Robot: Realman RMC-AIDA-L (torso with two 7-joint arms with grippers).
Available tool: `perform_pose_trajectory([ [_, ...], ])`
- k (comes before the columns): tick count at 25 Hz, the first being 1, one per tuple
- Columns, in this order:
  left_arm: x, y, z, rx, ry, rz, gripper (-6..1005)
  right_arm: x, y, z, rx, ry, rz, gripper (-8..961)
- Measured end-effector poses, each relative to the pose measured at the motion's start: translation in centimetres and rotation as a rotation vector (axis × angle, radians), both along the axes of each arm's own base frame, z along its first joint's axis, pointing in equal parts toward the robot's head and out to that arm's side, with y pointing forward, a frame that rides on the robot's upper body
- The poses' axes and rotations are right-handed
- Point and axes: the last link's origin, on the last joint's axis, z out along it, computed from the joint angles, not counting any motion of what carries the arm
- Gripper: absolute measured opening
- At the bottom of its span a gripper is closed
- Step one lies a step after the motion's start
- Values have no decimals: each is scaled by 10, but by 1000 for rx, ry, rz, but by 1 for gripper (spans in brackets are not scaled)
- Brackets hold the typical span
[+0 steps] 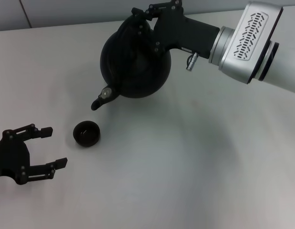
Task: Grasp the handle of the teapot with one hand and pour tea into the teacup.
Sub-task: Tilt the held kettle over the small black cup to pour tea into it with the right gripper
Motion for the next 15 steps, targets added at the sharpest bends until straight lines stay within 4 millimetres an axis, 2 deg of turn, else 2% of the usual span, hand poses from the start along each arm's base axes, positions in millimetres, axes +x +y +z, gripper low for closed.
perform_pose_trajectory([
  [15, -1, 0, 0, 4, 3, 3, 847, -8, 3, -5, 11, -53, 55, 116],
])
